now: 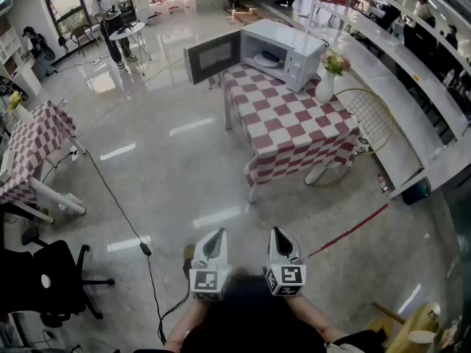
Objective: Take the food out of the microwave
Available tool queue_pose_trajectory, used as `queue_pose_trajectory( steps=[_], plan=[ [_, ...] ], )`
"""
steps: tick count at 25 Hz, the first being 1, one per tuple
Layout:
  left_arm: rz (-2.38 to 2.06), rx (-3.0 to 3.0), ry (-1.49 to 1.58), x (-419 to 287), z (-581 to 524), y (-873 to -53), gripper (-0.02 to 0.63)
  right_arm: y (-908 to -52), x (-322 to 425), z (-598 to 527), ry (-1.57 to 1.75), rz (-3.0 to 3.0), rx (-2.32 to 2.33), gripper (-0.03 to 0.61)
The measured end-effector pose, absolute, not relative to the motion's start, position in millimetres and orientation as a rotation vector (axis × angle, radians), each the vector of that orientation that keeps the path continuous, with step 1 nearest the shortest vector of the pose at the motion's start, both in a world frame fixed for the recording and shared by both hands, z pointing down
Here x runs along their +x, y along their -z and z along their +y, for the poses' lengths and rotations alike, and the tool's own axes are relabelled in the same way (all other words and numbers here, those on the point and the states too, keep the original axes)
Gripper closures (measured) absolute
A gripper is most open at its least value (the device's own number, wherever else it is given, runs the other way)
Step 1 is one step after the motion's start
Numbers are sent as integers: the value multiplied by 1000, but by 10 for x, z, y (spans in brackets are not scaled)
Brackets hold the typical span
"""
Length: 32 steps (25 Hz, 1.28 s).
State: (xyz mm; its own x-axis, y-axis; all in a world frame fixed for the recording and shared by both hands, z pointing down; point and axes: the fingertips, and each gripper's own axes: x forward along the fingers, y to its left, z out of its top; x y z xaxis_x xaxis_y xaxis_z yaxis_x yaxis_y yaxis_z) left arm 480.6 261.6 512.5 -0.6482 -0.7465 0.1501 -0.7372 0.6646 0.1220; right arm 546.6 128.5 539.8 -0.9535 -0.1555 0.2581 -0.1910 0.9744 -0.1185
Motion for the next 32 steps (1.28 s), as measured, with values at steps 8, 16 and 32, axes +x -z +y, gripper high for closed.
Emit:
queue_pose_trajectory(
  steps=[8,16,32],
  plan=[
    [-2698,1178,75,4824,2686,-5174,606,-5427,5488,1297,-218,-2869,276,577],
    [-2754,1110,79,4779,2813,-5093,606,-5379,5459,1354,-201,-2895,240,578],
    [-2743,1019,102,4694,2836,-5144,606,-5443,5364,1349,-241,-2869,203,577]
  ],
)
